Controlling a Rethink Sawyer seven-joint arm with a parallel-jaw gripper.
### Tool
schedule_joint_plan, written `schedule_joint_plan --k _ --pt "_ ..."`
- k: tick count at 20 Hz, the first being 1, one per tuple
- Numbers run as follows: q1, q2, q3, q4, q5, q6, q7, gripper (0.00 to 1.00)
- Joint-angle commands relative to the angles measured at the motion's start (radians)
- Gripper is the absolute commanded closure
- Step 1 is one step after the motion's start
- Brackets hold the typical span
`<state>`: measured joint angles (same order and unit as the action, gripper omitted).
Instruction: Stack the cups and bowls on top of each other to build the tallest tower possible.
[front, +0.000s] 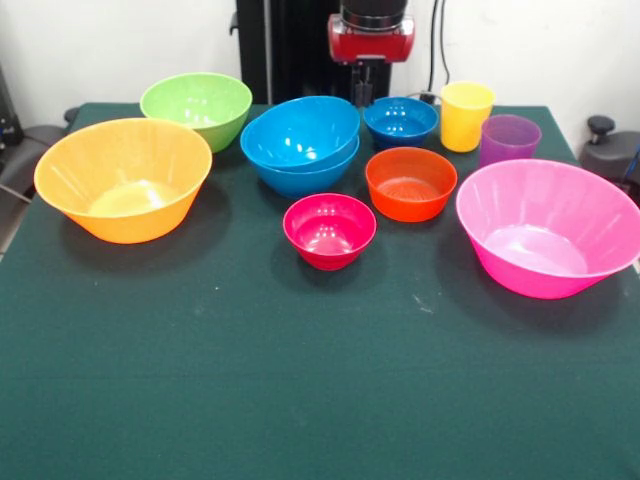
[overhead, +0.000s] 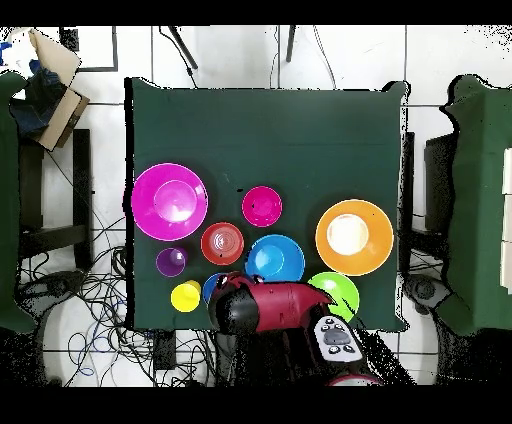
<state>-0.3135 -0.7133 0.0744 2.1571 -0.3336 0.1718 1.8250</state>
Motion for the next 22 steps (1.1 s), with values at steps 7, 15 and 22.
schedule_joint_plan --k 7,15,22 --pt "0.009 0.104 0.034 -0.076 -0.049 -0.085 0.072 1.0" --pt "0.008 0.1 0.031 -0.072 -0.052 -0.088 0.07 1.0" --pt "-0.03 -0.098 0.085 0.028 -0.012 0.056 0.034 1.0"
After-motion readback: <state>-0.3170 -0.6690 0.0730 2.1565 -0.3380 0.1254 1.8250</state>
